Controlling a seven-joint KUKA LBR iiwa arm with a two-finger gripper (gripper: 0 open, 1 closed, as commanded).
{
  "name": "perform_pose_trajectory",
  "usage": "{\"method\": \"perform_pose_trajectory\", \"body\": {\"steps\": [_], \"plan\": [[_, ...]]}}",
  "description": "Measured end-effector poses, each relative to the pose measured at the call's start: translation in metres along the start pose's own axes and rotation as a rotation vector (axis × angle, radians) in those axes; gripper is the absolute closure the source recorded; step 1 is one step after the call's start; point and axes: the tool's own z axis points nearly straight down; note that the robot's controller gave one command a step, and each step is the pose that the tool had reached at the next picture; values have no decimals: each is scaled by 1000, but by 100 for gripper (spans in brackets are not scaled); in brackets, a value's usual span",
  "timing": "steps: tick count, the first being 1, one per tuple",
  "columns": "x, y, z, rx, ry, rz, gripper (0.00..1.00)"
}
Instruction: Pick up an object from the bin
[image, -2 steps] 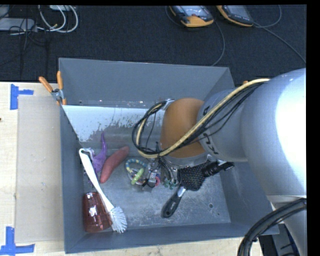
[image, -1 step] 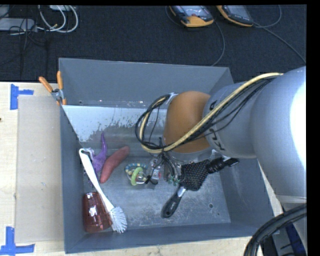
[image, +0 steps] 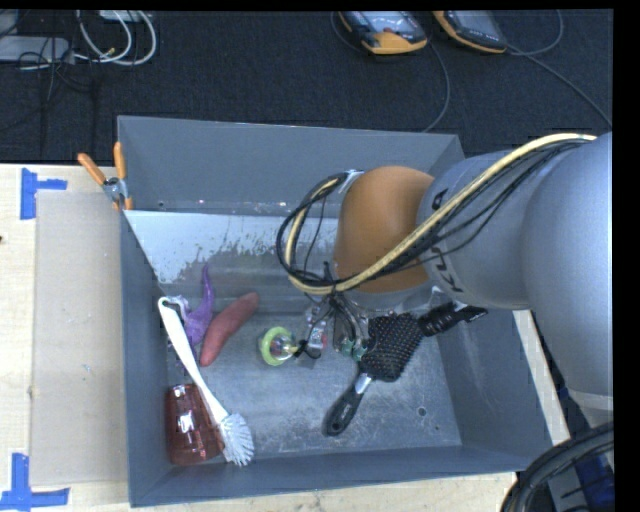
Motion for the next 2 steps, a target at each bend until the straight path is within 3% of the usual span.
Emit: {"method": "perform_pose_trajectory", "body": {"steps": [2], "plan": [[0, 0, -22, 0, 0, -1, 100]]}}
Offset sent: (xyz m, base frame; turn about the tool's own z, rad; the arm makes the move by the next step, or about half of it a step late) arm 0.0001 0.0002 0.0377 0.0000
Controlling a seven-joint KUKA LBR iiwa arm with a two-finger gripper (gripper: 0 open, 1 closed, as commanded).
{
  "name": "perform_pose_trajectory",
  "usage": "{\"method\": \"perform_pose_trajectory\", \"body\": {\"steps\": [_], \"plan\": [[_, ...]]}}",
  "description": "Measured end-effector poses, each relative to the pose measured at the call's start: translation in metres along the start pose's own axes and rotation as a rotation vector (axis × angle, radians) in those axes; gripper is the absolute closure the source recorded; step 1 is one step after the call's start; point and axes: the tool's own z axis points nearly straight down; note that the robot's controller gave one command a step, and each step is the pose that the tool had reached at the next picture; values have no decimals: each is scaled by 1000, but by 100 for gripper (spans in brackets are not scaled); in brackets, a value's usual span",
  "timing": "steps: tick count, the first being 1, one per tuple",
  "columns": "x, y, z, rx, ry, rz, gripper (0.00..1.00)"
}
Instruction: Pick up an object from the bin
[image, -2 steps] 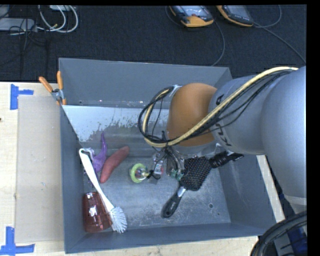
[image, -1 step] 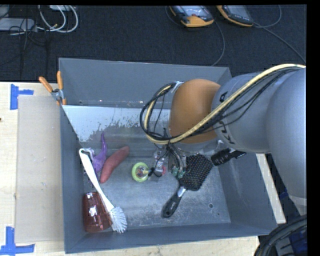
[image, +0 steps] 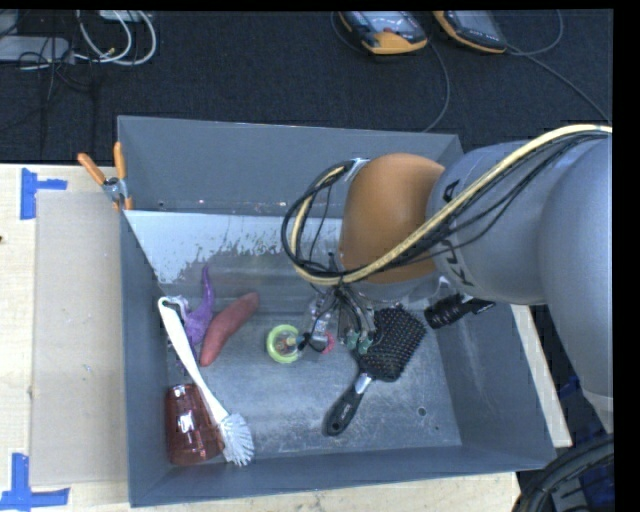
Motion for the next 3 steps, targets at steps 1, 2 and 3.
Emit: {"method": "perform_pose_trajectory", "body": {"steps": [1, 2, 3], "plan": [[0, 0, -7, 0, 0, 0, 100], [0, 0, -14, 1, 1, -1, 100], [0, 0, -18, 0, 0, -1, 100]]}}
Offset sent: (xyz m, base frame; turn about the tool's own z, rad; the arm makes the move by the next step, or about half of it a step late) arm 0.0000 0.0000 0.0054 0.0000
